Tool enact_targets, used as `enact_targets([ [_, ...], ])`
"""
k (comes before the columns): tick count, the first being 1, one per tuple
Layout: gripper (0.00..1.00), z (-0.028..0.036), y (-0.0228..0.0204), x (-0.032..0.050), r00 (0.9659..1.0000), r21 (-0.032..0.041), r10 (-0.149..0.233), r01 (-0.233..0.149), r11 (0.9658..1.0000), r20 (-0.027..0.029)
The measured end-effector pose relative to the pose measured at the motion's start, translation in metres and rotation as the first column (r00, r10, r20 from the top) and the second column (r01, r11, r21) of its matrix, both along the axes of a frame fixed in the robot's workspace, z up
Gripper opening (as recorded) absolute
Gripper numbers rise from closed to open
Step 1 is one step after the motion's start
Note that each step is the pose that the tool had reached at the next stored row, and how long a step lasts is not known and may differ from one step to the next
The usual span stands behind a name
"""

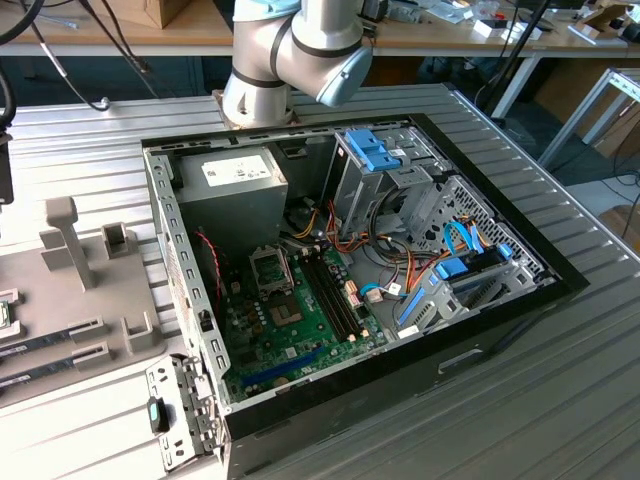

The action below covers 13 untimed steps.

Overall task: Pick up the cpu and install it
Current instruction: 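Pick up the cpu and move it towards the insertion slot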

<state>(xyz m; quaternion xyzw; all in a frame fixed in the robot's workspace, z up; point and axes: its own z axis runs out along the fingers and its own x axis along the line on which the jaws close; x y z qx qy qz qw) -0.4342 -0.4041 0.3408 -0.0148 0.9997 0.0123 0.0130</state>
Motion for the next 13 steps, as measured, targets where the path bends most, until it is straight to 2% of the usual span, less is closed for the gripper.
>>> enact_targets([
  [13, 0.6, -0.0026, 0.0, -0.0031, 1.0, 0.0, 0.0, 0.0, 1.0, 0.0],
])
